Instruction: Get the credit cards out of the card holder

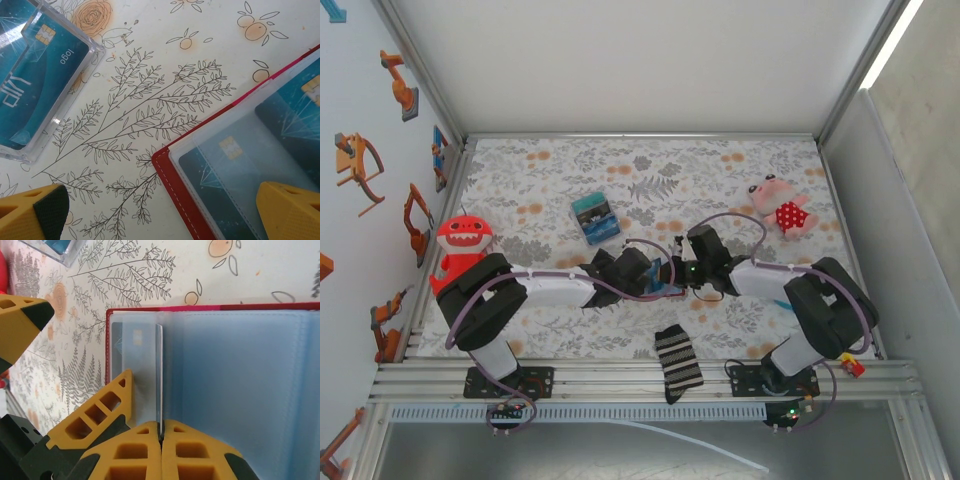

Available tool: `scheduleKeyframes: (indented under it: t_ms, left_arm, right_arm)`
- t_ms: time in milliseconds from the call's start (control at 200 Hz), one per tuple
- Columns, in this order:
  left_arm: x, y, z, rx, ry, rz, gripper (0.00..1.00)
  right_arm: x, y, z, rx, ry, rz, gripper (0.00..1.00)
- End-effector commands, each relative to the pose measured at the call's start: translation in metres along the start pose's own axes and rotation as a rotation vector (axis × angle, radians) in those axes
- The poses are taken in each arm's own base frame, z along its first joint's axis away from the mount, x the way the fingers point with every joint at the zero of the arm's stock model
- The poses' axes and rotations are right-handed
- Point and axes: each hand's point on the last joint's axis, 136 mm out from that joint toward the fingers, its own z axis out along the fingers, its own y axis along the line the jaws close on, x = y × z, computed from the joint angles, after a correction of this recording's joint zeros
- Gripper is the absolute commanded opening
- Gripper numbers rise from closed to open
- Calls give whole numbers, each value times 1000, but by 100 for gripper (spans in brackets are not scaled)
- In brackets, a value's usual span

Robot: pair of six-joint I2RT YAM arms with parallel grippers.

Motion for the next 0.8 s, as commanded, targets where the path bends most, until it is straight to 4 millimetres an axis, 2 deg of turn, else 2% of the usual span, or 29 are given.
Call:
scheduleKeyframes:
  t_ms: [0,265,541,641,791]
  left_arm:
    - [6,4,-5,-2,18,4,97]
    - [-27,14,-29,13,-60,-33,97]
    - [-54,45,-58,24,-163,-175,97]
    - [-63,56,-70,68,-217,-248,97]
    - [-77,60,-88,208,-312,-288,97]
  right_arm:
    - [-1,-7,-12,86,3,-31,0]
    - [-9,7,-36,115,-26,-102,0]
    - [-16,27,-56,96,-54,-194,0]
    - [-16,39,-62,66,-55,-269,0]
    - [-9,65,-72,28,-41,-452,0]
